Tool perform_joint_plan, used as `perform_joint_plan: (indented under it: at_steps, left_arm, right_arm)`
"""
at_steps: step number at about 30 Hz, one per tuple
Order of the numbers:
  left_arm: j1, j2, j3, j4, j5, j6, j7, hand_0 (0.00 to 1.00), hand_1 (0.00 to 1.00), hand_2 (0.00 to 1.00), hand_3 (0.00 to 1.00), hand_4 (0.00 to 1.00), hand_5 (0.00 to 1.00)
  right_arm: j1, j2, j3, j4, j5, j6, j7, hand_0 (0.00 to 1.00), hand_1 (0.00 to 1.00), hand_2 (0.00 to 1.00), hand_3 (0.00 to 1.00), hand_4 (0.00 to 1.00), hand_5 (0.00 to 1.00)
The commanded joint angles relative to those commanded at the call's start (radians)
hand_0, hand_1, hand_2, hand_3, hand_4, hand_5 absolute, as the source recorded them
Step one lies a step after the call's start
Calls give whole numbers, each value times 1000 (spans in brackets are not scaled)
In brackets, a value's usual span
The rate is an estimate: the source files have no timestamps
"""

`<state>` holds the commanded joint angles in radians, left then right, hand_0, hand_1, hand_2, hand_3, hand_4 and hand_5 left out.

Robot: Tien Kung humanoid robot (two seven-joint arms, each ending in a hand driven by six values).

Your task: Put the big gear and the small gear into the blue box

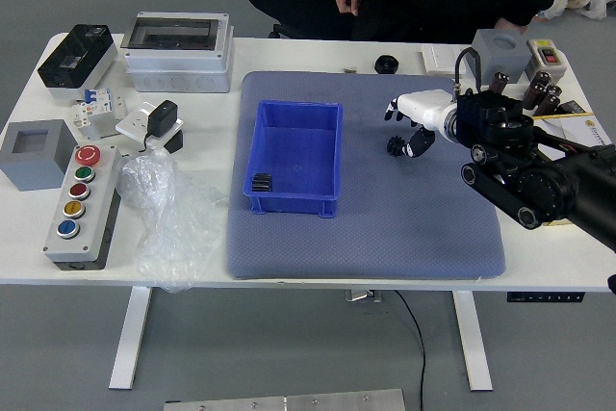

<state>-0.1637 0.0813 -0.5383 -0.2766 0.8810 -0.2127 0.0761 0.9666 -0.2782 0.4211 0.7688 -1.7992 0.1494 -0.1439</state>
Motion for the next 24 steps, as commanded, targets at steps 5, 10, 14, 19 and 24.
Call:
perform_joint_plan:
  at_steps: [5,10,14,19,24]
  left_arm:
    - [-1,-2,3,0,-1,0,0,861,842,846,865,755,687]
    - [-2,-4,6,0,-3,0,0,861,842,846,865,755,686]
    - [-3,-6,10,0,-4,0,0,861,842,846,865,755,686]
    - [-4,-8,15,0,-5,-1,0,861,842,846,865,755,687]
    - [-6,-10,21,0,-6,-1,0,861,842,845,865,755,686]
  right_arm:
    - [6,15,-14,-33,22,-12,9,666,642,779,814,705,45]
    - [9,28,-31,-62,44,-21,17,664,642,775,806,722,67]
    - [9,35,-37,-79,55,-27,22,664,642,775,806,722,67]
    - [7,43,-40,-96,64,-37,26,661,640,772,799,728,72]
    - [5,53,-45,-113,72,-46,30,658,633,769,789,727,72]
